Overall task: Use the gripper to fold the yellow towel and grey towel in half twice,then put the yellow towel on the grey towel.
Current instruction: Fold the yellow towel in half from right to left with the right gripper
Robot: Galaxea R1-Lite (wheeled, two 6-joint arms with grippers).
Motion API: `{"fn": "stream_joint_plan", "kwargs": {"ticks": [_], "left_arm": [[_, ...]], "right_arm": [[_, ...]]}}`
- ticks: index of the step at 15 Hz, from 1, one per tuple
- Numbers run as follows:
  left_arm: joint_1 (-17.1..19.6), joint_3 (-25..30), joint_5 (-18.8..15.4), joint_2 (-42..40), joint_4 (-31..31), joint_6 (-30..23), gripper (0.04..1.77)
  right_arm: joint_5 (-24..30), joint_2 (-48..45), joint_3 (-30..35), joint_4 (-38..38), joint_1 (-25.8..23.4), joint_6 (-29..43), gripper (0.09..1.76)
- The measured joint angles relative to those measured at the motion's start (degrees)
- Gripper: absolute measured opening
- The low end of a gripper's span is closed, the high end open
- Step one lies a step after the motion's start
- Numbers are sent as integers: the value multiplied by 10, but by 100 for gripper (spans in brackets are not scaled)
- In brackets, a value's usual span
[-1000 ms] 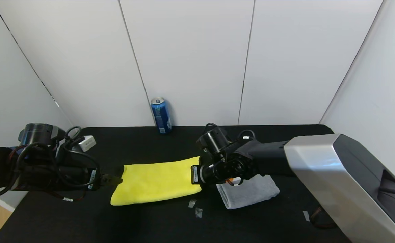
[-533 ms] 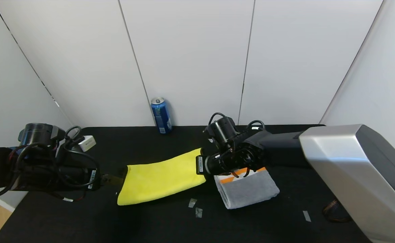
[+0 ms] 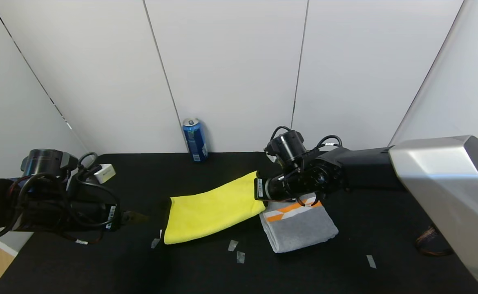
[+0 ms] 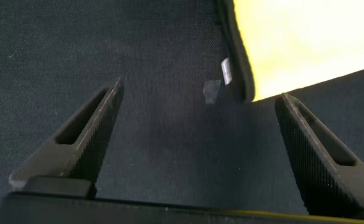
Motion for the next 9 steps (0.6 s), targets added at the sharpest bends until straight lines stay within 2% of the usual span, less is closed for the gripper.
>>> {"fn": "stream_joint_plan", "kwargs": {"ticks": [5, 9], "left_arm": [[0, 1, 0, -3, 0, 0, 172], [-1, 2, -1, -4, 1, 0, 172]], "right_arm": [[-1, -21, 13, 10, -15, -13, 12], [-1, -26, 2, 10, -4, -14, 12]]}}
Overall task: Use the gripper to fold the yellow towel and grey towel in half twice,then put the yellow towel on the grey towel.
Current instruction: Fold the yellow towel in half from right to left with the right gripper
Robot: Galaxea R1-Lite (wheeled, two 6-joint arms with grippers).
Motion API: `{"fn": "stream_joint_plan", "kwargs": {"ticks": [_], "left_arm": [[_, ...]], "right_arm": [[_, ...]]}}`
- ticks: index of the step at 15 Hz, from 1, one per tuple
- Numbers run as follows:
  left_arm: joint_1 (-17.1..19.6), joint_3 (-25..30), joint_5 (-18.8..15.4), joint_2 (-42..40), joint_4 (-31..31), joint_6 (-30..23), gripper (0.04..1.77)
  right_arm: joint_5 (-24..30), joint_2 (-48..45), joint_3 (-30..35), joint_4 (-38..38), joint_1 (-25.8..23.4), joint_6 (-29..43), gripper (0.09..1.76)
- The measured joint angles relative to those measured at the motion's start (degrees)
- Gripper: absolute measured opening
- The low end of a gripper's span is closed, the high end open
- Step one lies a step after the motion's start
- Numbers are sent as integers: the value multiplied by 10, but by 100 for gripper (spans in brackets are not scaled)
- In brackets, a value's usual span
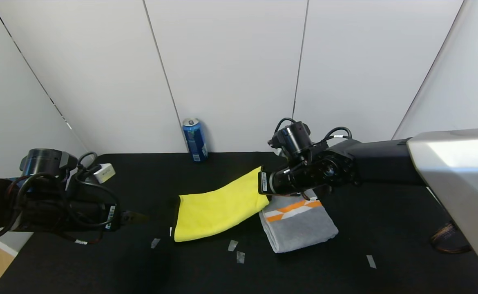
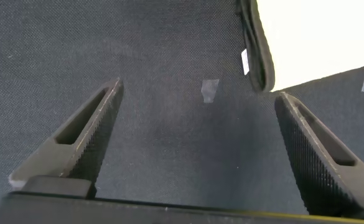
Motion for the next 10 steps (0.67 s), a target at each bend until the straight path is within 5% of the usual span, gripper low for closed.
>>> {"fn": "stream_joint_plan", "kwargs": {"ticks": [10], "left_arm": [[-1, 3, -1, -8, 0, 0, 172]], "right_arm": [[0, 53, -80, -2, 77, -42, 12]]}}
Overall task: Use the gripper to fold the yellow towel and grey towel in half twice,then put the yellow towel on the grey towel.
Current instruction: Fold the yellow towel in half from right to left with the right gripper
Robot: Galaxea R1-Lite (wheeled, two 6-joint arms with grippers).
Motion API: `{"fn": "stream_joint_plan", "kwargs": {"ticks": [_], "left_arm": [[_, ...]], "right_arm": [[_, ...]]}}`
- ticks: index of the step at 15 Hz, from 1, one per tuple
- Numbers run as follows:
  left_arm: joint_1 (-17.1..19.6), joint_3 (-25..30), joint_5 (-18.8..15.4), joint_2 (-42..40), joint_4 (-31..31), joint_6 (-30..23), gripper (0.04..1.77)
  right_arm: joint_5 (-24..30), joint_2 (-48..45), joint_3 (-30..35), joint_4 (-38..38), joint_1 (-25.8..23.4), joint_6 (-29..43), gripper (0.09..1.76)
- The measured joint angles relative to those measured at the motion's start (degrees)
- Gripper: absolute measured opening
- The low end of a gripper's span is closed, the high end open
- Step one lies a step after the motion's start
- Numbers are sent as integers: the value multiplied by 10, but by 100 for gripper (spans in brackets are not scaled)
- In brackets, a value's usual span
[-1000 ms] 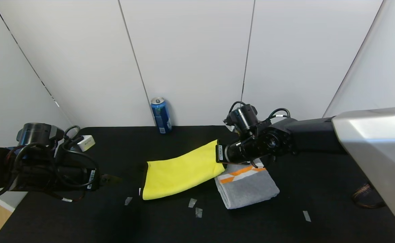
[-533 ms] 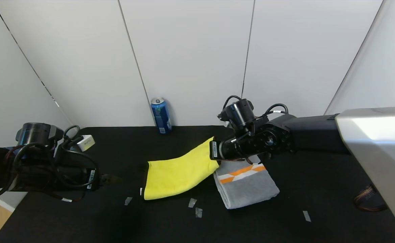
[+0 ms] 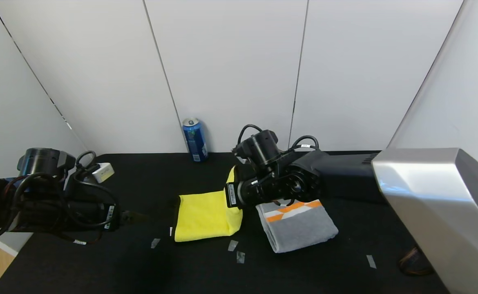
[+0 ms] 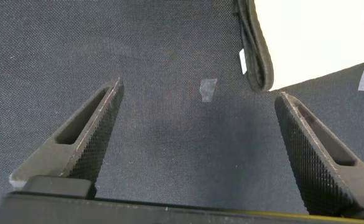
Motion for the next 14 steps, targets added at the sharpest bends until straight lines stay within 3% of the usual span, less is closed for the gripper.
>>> {"fn": "stream_joint_plan", "kwargs": {"ticks": [7, 14], "left_arm": [[0, 1, 0, -5, 0, 0, 172], [-1, 5, 0, -9, 0, 0, 172]], "right_arm": [[4, 47, -8, -38, 45, -3, 12], [40, 57, -15, -88, 53, -40, 12]]}}
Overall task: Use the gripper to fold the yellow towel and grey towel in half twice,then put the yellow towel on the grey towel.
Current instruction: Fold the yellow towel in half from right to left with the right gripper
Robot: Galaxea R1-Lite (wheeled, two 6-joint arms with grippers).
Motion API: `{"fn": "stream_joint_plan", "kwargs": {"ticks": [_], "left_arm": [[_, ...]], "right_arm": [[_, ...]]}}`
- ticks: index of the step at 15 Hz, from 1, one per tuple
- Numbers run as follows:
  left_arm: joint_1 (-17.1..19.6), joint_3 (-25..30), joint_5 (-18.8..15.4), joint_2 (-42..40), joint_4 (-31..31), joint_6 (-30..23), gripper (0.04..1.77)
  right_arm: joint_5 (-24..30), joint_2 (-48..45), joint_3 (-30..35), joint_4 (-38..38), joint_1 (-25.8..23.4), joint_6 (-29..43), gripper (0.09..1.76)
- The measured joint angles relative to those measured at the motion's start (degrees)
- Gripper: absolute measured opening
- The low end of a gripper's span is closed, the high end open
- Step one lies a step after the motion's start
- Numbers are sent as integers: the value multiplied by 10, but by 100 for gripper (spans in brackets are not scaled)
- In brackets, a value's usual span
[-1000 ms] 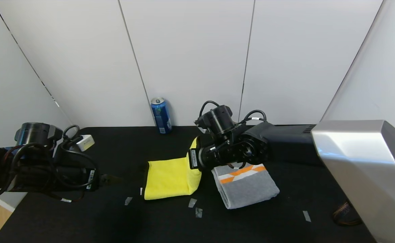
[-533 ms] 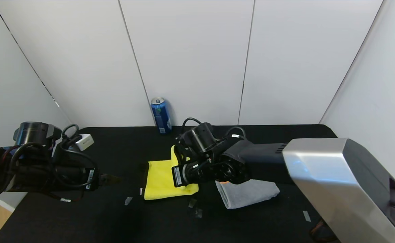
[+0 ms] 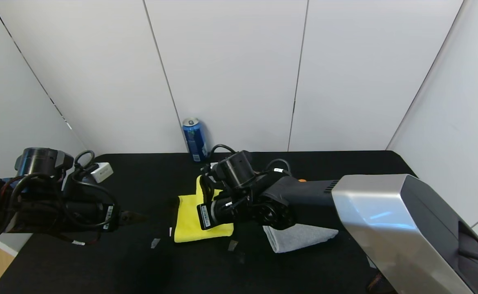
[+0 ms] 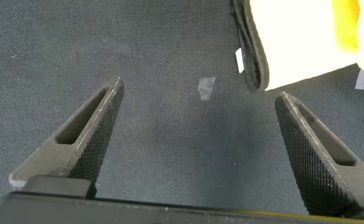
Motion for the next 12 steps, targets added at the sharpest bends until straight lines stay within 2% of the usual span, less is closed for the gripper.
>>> {"fn": "stream_joint_plan", "kwargs": {"ticks": [7, 12], "left_arm": [[0, 3, 0, -1, -1, 1, 172], [0, 4, 1, -1, -1, 0, 172]], "right_arm": [[64, 16, 0, -86, -7, -10, 12], [69, 37, 0, -94, -4, -18, 12]]}}
